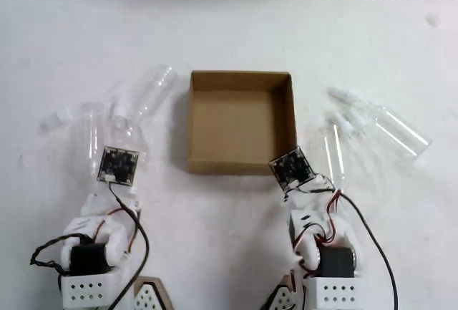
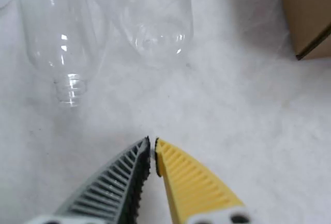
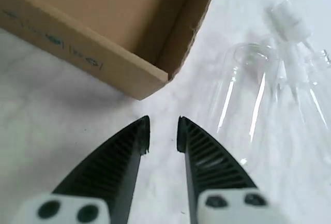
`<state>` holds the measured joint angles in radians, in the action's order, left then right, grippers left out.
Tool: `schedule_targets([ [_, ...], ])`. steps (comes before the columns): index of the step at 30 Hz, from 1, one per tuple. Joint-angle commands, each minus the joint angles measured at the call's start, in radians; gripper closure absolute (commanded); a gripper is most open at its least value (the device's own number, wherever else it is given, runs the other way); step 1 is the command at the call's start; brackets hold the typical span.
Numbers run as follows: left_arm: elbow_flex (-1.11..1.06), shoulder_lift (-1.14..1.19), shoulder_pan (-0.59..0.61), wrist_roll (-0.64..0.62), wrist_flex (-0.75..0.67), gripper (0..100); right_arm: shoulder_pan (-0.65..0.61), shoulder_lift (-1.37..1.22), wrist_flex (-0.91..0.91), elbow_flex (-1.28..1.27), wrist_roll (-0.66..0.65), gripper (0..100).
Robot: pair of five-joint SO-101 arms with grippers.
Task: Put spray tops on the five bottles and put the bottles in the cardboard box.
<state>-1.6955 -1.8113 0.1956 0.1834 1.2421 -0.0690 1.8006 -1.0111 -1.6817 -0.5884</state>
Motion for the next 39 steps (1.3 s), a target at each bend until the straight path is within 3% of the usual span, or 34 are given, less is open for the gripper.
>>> schedule_targets([
  [1, 0.005, -0.010, -0.002, -0.011, 0.006, 98, -0.005, 0.001, -0.005, -0.009, 0.002, 92.1],
  [9, 0.005, -0.010, -0.002, -0.009, 0.006, 98, -0.007, -0.001, -0.010, -0.009, 0.005, 92.1],
  [15, 0.005, -0.010, -0.002, -0.011, 0.006, 98, -0.079, -0.001, -0.028, -0.009, 0.006, 92.1],
  [39, 0.005, -0.010, -0.007, -0.011, 0.006, 98, -0.082, 0.001, -0.073, -0.009, 0.003, 92.3],
])
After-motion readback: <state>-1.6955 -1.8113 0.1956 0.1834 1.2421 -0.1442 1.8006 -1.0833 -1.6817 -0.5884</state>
